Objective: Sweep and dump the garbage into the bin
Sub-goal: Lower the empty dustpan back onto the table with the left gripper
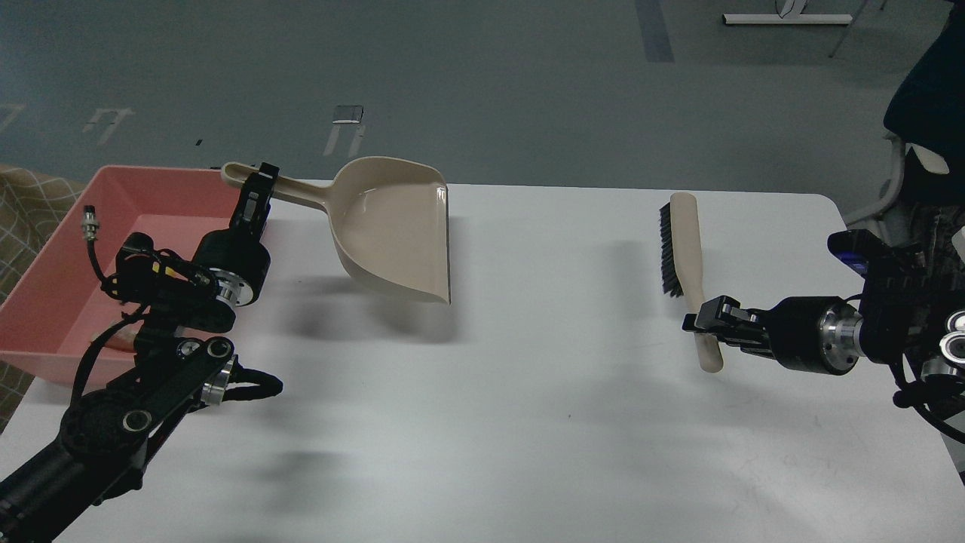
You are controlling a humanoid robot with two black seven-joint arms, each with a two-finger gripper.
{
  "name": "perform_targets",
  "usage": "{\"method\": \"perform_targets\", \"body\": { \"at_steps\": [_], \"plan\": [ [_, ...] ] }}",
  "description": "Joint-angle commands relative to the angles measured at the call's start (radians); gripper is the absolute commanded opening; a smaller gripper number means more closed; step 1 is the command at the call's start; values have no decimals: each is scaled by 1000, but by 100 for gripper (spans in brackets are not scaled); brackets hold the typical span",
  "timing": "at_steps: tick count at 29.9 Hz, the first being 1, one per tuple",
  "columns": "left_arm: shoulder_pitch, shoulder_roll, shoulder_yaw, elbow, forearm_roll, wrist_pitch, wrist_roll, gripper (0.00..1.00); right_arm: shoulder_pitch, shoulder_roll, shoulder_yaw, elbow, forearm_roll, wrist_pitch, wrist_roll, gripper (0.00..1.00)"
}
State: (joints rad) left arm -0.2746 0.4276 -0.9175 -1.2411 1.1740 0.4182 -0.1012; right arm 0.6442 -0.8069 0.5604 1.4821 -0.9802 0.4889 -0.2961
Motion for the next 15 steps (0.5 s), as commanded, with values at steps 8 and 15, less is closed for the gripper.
{"method": "perform_targets", "body": {
  "at_steps": [8,15],
  "plan": [
    [68,-79,5,-3,0,1,-18,0,-6,0,-1,7,0,0,0,3],
    [81,-90,5,2,0,1,-37,0,-15,0,-1,15,0,0,0,3]
  ]
}}
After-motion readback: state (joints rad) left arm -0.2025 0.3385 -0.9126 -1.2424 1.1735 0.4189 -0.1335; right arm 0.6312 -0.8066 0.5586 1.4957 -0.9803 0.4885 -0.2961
